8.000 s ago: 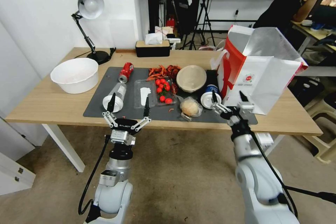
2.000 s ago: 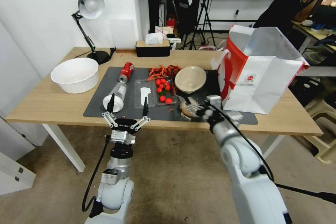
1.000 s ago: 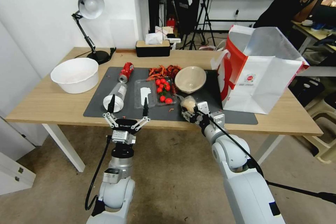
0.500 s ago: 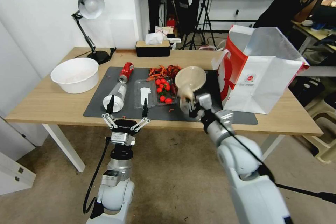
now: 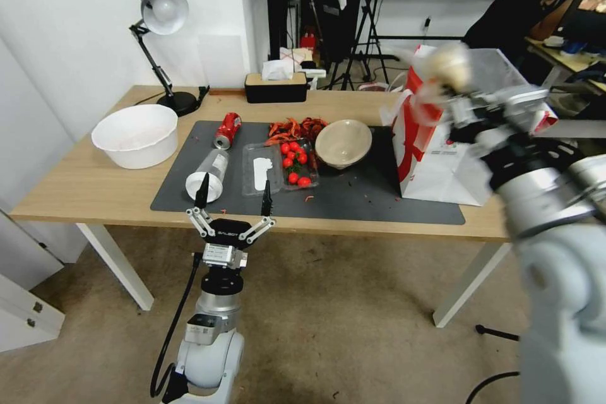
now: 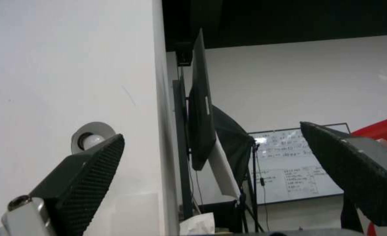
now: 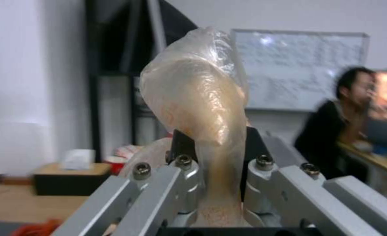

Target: Pick up the trash from the table and place it into the takeout bag.

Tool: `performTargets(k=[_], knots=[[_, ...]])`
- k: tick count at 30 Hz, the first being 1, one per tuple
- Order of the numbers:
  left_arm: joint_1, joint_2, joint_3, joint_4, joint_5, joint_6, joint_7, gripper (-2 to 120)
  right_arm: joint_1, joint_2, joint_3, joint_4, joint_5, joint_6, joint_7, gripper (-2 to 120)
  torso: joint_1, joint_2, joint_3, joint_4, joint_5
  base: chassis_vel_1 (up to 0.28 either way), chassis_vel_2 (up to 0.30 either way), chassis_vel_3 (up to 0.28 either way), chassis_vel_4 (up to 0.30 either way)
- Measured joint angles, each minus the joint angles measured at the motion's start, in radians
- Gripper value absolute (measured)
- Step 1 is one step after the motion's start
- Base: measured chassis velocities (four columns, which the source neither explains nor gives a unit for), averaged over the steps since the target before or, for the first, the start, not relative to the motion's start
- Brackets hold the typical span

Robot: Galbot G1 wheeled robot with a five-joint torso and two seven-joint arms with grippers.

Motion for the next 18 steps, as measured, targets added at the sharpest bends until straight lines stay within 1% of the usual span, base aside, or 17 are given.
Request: performTargets(k=[1,2,3,4,5,6,9,10,13,18], knots=[[0.002,0.0,0.0,-0.001,0.001,-0.001,0.0,100,0.025,-0.022,0.022,-0.047,0.026,-0.01,0.011,7,0.0,0.0,0.0,0.0002,0.0002,0.0,0.0,0.0,0.0],[0.002,0.0,0.0,-0.001,0.001,-0.001,0.0,100,0.025,-0.022,0.022,-0.047,0.026,-0.01,0.011,7,0.0,0.0,0.0,0.0002,0.0002,0.0,0.0,0.0,0.0],[0.004,-0.001,0.001,-0.001,0.002,-0.003,0.0,100,0.049,-0.042,0.033,-0.097,0.052,-0.021,0.028,7,0.0,0.0,0.0,-0.0001,-0.0001,0.0,0.0,0.0,0.0],[0.005,-0.002,0.002,-0.001,0.004,-0.004,0.0,100,0.081,-0.062,0.035,-0.155,0.084,-0.035,0.054,7,0.0,0.0,0.0,0.0001,-0.0001,0.0,0.0,0.0,0.0],[0.005,-0.004,0.004,-0.001,0.007,-0.006,0.0,100,0.111,-0.077,0.027,-0.208,0.103,-0.04,0.076,7,0.0,0.0,0.0,0.0002,0.0,0.0,0.0,0.0,0.0],[0.005,-0.004,0.004,-0.001,0.007,-0.006,0.0,100,0.111,-0.077,0.027,-0.208,0.103,-0.04,0.076,7,0.0,0.0,0.0,0.0002,0.0,0.0,0.0,0.0,0.0],[0.006,-0.011,0.009,-0.001,0.016,-0.007,0.001,100,0.195,-0.093,-0.024,-0.327,0.118,-0.041,0.114,7,0.0,0.0,0.0,0.0003,0.0,0.0,0.0,0.0,0.0],[0.006,-0.011,0.009,-0.001,0.016,-0.007,0.001,100,0.195,-0.093,-0.024,-0.327,0.118,-0.041,0.114,7,0.0,0.0,0.0,0.0003,0.0,0.0,0.0,0.0,0.0],[0.008,-0.015,0.008,-0.001,0.02,-0.006,0.002,100,0.262,-0.093,-0.068,-0.396,0.117,-0.05,0.12,7,0.0,0.0,0.0,0.0005,-0.0004,0.0,0.0,0.0,0.0],[0.015,-0.018,0.003,-0.003,0.023,-0.006,0.002,100,0.287,-0.085,-0.091,-0.451,0.101,-0.052,0.112,7,0.0,0.0,0.0,0.0003,-0.0004,0.0,0.0,0.0,0.0]])
